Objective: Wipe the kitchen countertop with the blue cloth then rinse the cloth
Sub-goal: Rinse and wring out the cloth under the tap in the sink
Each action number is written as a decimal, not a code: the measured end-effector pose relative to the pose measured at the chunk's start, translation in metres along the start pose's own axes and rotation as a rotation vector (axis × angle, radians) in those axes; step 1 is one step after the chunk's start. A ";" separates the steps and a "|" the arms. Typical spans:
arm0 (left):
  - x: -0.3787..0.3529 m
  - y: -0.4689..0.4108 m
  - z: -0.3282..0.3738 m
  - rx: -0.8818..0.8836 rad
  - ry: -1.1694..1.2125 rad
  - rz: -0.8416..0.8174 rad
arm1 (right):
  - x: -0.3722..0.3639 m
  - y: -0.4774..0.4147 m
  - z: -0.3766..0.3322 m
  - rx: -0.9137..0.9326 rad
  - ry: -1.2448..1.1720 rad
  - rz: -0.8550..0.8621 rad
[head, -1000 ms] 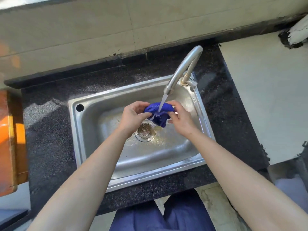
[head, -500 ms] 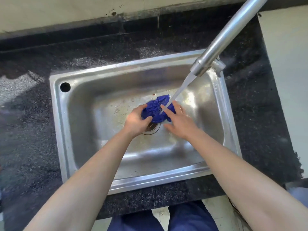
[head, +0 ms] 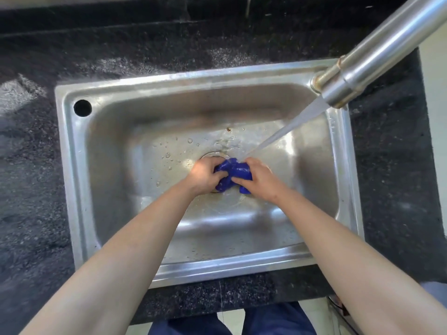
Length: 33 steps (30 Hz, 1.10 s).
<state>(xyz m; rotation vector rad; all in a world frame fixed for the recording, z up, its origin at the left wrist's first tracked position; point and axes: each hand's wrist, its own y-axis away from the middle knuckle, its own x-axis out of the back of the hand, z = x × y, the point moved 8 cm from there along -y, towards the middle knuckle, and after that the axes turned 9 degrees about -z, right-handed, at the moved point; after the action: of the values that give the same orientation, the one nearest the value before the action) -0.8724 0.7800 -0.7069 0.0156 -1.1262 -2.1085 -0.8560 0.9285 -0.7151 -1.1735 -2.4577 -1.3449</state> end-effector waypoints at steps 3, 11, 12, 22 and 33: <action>0.005 0.012 0.009 -0.078 0.102 0.059 | 0.003 0.010 -0.005 -0.003 0.025 0.014; 0.006 0.017 0.010 -0.124 0.159 0.036 | -0.002 0.004 0.001 -0.071 0.269 -0.001; 0.007 0.019 0.007 -0.099 0.195 0.041 | -0.008 0.002 0.000 -0.077 0.363 -0.017; -0.007 0.017 -0.015 -0.012 0.405 0.043 | -0.015 -0.015 -0.015 -0.011 0.168 0.030; 0.025 0.039 0.014 -0.004 0.616 0.102 | 0.034 0.041 -0.023 0.025 -0.287 0.234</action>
<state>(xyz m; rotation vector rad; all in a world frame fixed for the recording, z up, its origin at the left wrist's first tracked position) -0.8724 0.7613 -0.6625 0.5553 -0.7295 -1.8236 -0.8584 0.9436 -0.6593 -1.6915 -2.4070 -1.1481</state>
